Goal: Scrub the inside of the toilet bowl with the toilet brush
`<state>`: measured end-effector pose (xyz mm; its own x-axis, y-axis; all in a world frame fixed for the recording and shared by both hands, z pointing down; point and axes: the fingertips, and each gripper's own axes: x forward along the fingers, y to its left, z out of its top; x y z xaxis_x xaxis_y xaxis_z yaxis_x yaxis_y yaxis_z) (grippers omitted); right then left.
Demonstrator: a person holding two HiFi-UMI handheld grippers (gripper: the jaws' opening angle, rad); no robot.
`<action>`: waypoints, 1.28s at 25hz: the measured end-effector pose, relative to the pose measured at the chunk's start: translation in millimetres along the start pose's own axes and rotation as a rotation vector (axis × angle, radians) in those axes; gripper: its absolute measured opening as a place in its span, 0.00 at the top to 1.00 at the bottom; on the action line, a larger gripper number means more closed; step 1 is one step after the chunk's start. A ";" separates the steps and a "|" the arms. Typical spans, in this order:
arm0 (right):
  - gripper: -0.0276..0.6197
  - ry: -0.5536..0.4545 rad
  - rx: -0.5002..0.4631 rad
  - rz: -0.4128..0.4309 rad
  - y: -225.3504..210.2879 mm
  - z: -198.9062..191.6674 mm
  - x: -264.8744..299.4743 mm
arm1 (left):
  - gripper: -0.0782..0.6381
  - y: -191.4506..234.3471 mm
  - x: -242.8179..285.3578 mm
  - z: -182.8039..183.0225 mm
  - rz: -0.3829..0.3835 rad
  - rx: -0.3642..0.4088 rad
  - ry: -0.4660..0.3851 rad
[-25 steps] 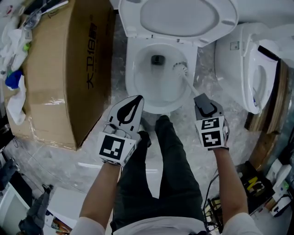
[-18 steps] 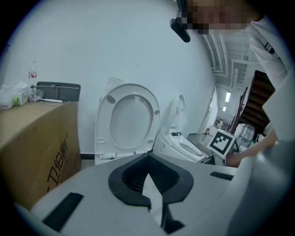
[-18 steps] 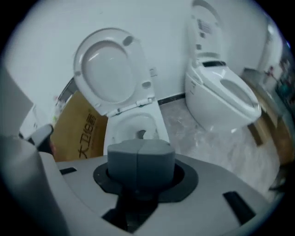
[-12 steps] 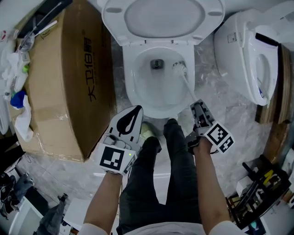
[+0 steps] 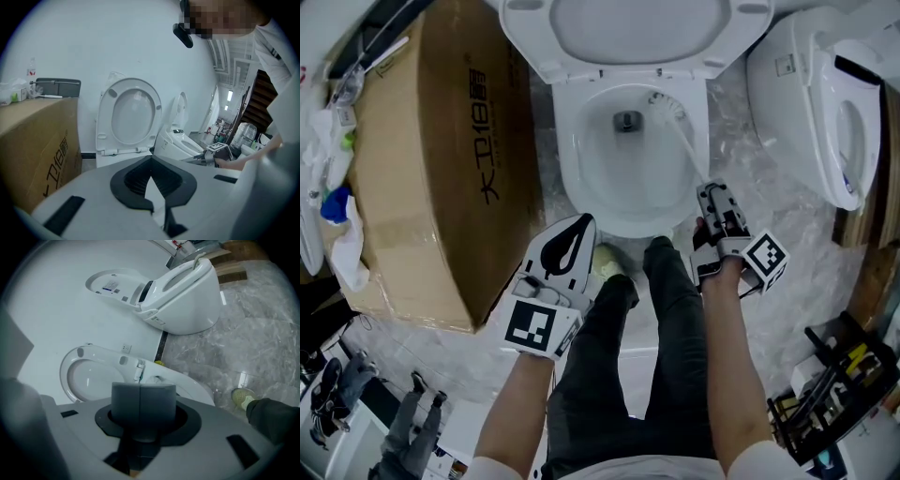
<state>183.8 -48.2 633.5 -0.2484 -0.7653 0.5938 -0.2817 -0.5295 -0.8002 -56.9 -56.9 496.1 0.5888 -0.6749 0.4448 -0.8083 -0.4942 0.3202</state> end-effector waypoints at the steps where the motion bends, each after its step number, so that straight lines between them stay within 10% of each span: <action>1: 0.72 0.006 0.006 0.009 -0.8 -0.1 3.6 | 0.88 1.4 0.2 -0.4 0.004 0.003 0.002; 20: 0.72 0.315 -0.237 0.124 25.9 -52.1 71.0 | 0.88 25.9 -1.2 -3.9 0.076 -0.011 -0.021; 32: 0.72 0.360 -0.463 0.045 40.9 -55.7 43.2 | 0.88 13.3 12.0 2.5 0.103 -0.088 -0.046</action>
<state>110.0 -82.5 631.1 -0.5457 -0.5682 0.6159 -0.6192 -0.2219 -0.7533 -60.5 -73.0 503.6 0.5004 -0.7452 0.4408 -0.8605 -0.3722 0.3477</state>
